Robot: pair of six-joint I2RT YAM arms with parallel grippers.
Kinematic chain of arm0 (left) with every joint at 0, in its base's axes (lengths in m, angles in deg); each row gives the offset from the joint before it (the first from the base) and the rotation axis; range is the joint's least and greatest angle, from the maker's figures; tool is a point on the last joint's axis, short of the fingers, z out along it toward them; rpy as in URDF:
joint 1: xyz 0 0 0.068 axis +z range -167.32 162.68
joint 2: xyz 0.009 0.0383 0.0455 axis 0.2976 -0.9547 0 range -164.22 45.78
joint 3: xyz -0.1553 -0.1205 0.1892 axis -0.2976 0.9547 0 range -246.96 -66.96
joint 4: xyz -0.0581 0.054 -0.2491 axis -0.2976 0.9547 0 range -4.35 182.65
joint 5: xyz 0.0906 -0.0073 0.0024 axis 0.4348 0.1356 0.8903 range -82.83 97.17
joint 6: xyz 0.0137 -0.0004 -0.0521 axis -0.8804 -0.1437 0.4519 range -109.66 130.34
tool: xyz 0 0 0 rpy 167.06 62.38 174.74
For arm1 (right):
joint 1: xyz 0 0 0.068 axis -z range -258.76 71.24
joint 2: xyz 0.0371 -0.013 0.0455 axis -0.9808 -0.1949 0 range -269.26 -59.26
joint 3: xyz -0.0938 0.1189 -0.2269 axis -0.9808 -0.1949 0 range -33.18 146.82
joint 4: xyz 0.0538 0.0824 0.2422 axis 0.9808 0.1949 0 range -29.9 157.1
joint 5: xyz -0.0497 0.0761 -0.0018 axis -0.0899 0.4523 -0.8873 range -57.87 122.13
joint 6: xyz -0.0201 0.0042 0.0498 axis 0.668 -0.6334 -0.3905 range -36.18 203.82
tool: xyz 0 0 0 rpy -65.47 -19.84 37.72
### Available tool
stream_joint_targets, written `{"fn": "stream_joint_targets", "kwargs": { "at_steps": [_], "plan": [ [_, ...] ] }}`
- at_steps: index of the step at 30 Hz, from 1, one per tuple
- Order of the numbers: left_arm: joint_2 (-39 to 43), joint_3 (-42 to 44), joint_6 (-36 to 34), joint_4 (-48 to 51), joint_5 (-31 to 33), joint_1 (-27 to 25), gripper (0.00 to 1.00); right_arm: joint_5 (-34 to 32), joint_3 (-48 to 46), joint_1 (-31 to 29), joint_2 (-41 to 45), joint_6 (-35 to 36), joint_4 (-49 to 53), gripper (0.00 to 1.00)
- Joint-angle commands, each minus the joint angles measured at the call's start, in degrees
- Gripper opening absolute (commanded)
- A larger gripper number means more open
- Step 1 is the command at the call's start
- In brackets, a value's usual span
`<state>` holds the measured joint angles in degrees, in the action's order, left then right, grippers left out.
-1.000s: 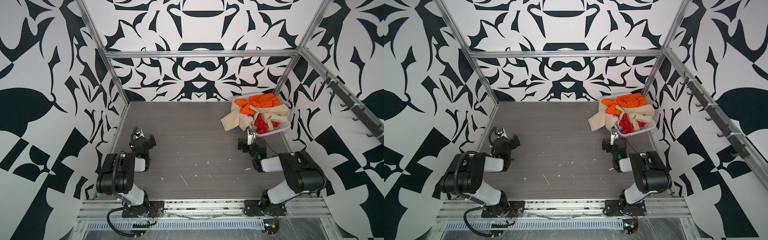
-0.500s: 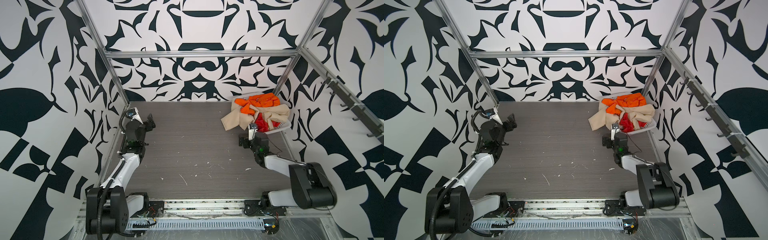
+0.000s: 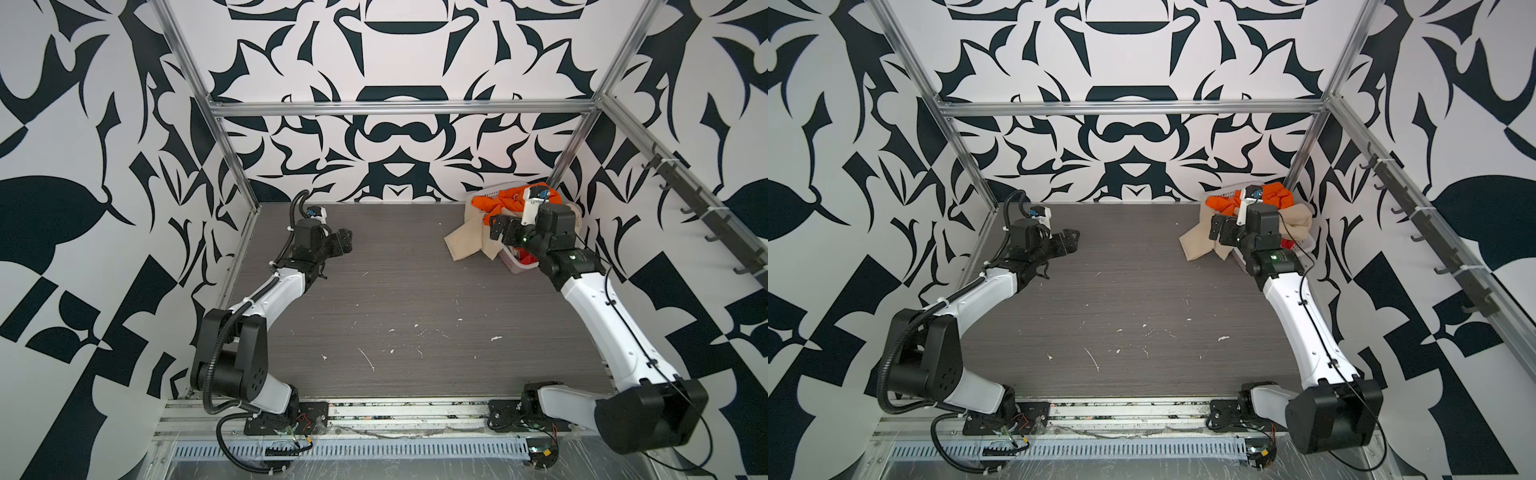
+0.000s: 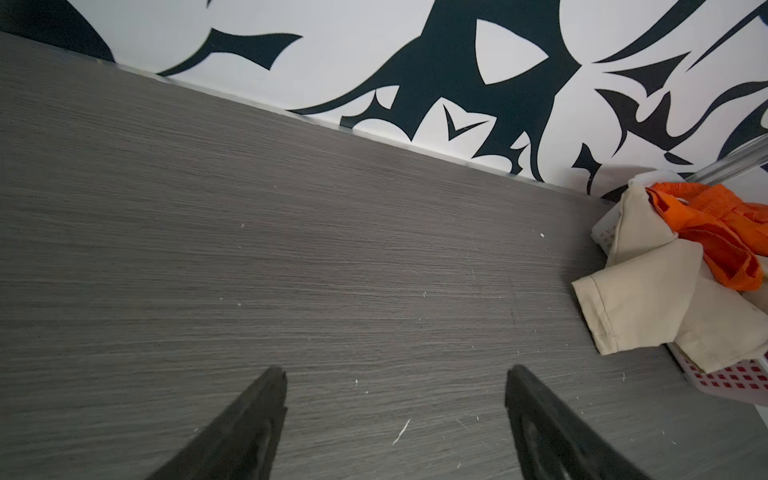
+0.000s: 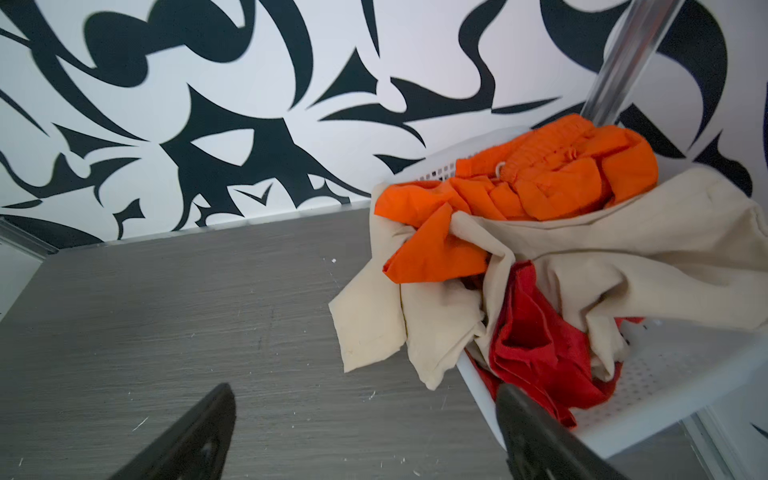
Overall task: Fold and stack the shorts
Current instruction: 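Grasp the orange shorts in the basket with the right gripper while the left arm rises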
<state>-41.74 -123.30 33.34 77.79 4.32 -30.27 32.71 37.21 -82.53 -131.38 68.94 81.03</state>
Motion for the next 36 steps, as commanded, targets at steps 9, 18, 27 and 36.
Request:
{"fn": "stream_joint_targets", "kwargs": {
  "at_steps": [9, 18, 27, 36],
  "plan": [
    [-4.19, -3.12, 1.6, 1.8, -2.68, -0.13, 0.86, 12.26, 13.41, 13.39, -22.95, -1.75, 17.75, 1.0],
    [-5.44, -2.26, 2.99, 1.09, -2.35, -0.15, 0.86, 18.72, 20.26, 12.57, -34.64, -0.05, 22.45, 0.98],
    [-5.92, -1.52, 4.47, -0.73, -2.59, -0.15, 0.86, 25.78, 14.71, 2.34, -30.78, -2.31, 23.91, 0.94],
    [-3.46, -1.46, 3.01, 1.41, -3.56, -0.23, 0.86, 11.22, 23.01, -0.51, -24.15, -2.72, 28.89, 0.96]
  ]
}}
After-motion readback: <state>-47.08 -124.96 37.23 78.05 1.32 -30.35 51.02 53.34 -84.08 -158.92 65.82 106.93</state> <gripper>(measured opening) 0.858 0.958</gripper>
